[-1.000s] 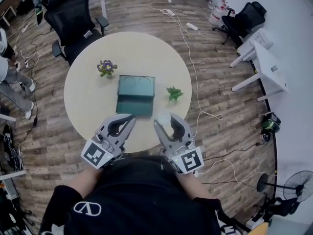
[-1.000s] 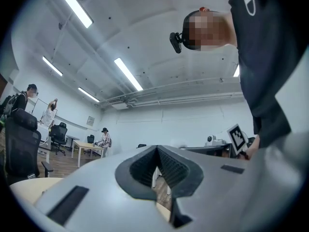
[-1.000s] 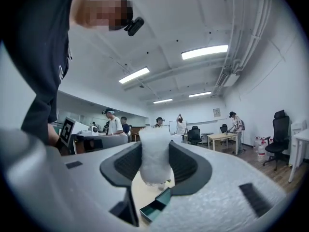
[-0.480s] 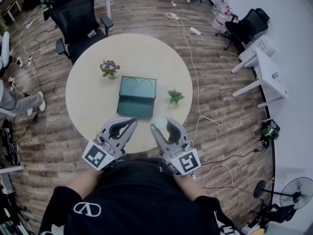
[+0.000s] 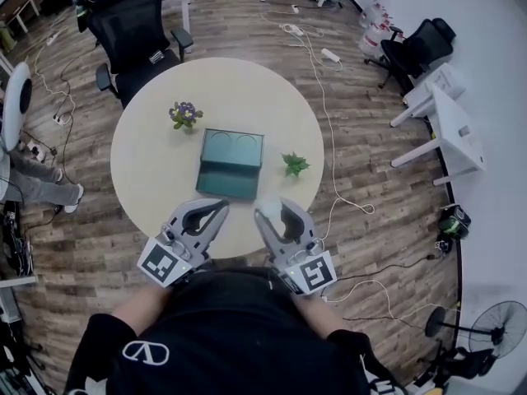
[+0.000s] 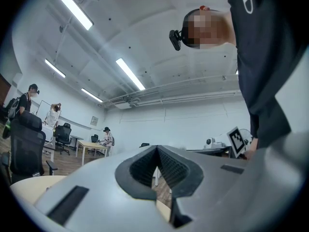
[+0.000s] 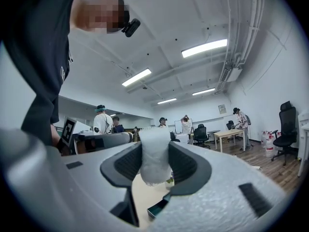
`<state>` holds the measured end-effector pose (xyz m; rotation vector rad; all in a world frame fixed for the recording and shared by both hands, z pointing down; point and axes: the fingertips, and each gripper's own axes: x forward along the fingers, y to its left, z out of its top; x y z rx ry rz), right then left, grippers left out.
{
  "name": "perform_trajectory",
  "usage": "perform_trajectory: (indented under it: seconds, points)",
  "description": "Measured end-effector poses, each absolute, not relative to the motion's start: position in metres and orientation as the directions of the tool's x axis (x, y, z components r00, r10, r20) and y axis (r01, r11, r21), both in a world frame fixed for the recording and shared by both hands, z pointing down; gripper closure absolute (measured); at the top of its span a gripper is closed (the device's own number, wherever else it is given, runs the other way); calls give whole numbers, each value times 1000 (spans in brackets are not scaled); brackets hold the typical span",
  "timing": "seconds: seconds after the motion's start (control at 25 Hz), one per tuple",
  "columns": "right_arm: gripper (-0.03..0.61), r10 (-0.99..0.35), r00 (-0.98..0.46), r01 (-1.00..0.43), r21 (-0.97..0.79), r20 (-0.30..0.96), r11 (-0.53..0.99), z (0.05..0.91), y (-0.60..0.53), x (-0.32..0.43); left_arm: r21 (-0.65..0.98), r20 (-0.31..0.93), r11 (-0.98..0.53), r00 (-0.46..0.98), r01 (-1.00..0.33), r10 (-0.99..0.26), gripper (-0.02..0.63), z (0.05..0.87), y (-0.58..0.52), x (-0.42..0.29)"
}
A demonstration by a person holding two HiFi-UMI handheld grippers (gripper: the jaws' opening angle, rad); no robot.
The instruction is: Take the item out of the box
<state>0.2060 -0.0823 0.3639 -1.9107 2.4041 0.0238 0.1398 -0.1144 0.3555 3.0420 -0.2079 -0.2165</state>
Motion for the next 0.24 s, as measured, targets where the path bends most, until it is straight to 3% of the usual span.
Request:
perform_trajectory:
  seconds: [0.24]
  points:
    - [407,-971,-228,-973,-28,-67,230,362,-80,206,101,-135,-986,980,-132,-145,609,355,-113,140]
